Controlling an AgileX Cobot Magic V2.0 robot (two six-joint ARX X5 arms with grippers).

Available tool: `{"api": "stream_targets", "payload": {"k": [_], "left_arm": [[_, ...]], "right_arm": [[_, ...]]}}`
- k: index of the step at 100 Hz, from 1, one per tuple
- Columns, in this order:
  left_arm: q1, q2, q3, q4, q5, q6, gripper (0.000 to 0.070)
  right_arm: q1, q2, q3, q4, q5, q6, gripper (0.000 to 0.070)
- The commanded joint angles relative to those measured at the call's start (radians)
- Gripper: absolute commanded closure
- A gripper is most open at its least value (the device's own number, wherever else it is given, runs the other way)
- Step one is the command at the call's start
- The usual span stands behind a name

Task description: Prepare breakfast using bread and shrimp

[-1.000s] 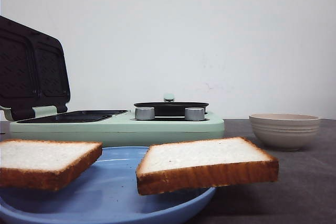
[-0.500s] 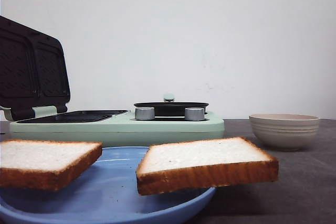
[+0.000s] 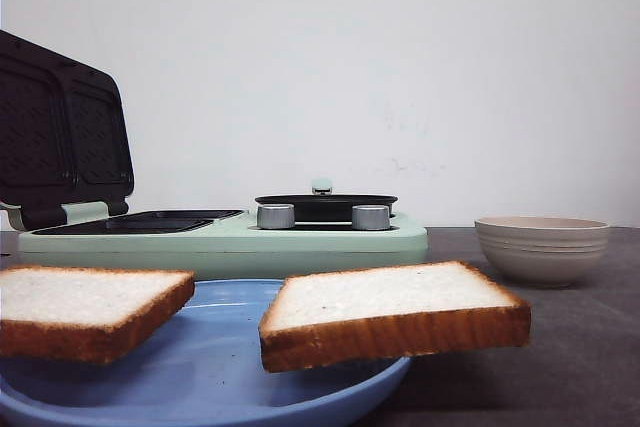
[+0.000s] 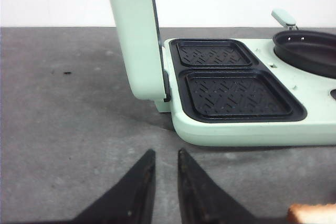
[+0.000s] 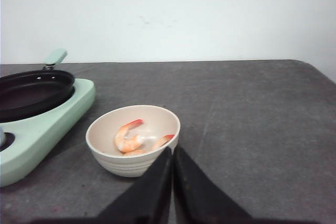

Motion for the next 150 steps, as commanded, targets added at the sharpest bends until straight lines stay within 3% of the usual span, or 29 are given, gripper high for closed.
{"api": "stream_targets", "payload": {"k": [1, 20, 41, 50, 59, 70, 92, 111, 129, 150], "left_arm": [[0.001, -0.001, -0.016, -0.009, 0.006, -0.087, 0.07], [0.001, -0.001, -0.016, -0.009, 0.006, -0.218, 0.07], [0.001, 0.0, -0.003, -0.019, 0.014, -0.485, 0.0697], [0.001, 0.003, 0.028, -0.025, 0.059, -0.539, 0.0695], [0.001, 0.025, 0.085, -0.051, 0.08, -0.572, 0.0693], [0.001, 0.106, 0.204, -0.124, 0.08, -0.557, 0.0693], [0.001, 0.413, 0.49, -0.283, 0.127, -0.375, 0.0693], [0.001, 0.612, 0.694, -0.46, 0.155, -0.349, 0.0693], [0.001, 0.689, 0.793, -0.62, 0.155, -0.231, 0.0693], [0.001, 0.686, 0.794, -0.661, 0.157, -0.23, 0.0693]], "right_arm": [[0.0, 0.0, -0.003, 0.0, -0.003, 0.019, 0.07], [0.0, 0.0, -0.003, -0.043, -0.001, 0.095, 0.07], [0.0, 0.0, 0.004, -0.072, -0.005, 0.253, 0.07], [0.001, 0.001, 0.053, -0.132, -0.014, 0.315, 0.07], [0.001, 0.016, 0.114, -0.188, -0.01, 0.321, 0.07], [0.001, 0.082, 0.216, -0.24, 0.005, 0.326, 0.07], [0.001, 0.391, 0.487, -0.406, -0.023, 0.347, 0.07], [0.003, 0.581, 0.663, -0.514, -0.026, 0.34, 0.07], [0.003, 0.618, 0.712, -0.541, -0.029, 0.294, 0.07], [0.003, 0.608, 0.712, -0.549, -0.042, 0.288, 0.07]]}}
